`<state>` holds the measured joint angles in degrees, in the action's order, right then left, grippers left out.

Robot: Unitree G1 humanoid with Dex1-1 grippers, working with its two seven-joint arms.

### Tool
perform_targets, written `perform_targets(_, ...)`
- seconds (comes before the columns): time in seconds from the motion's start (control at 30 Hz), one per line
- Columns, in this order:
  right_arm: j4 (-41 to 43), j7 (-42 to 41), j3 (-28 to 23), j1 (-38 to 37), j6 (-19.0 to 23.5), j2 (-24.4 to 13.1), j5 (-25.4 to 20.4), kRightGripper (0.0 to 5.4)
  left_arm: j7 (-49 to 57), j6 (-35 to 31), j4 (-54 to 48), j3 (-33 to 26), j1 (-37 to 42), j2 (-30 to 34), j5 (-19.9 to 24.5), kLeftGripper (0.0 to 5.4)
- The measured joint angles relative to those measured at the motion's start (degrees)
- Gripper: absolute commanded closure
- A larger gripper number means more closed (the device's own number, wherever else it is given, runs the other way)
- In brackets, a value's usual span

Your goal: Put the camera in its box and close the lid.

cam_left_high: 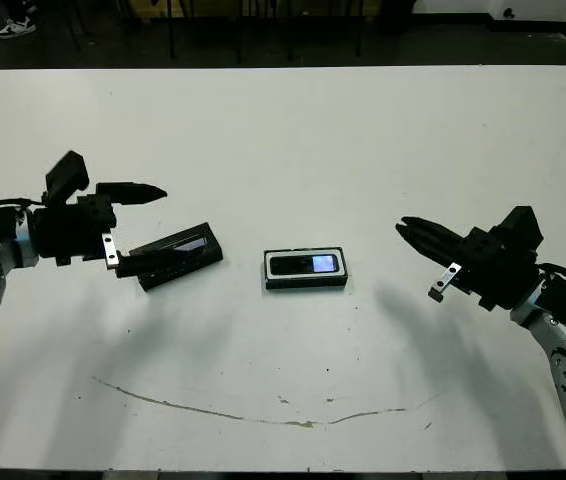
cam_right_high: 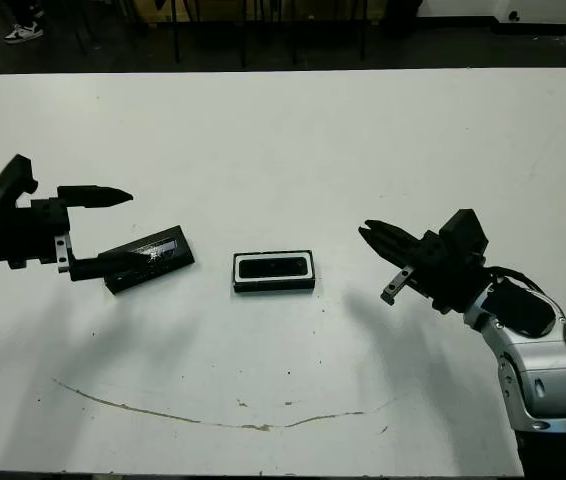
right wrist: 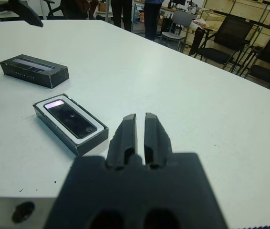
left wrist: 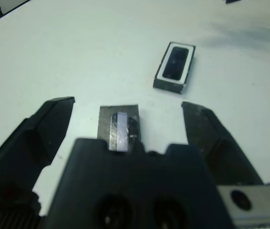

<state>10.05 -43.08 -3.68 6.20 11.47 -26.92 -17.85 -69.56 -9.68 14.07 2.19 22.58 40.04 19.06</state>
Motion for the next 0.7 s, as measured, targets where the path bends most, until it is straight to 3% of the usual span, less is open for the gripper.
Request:
perform_targets(0.23, 0.01, -0.16, 0.16, 0.00, -1.01, -0.11, 0.41, 5.40, 2.13, 2.55, 1.90, 1.42, -1.47, -1.93, -3.25, 0.01)
perform_targets(0.7, 2.16, 0.35, 0.28, -0.55, 0.36, -2.05, 0.48, 5.40, 1.53, 3.46, 3.44, 2.30, -2.98, -2.86, -5.22, 0.01)
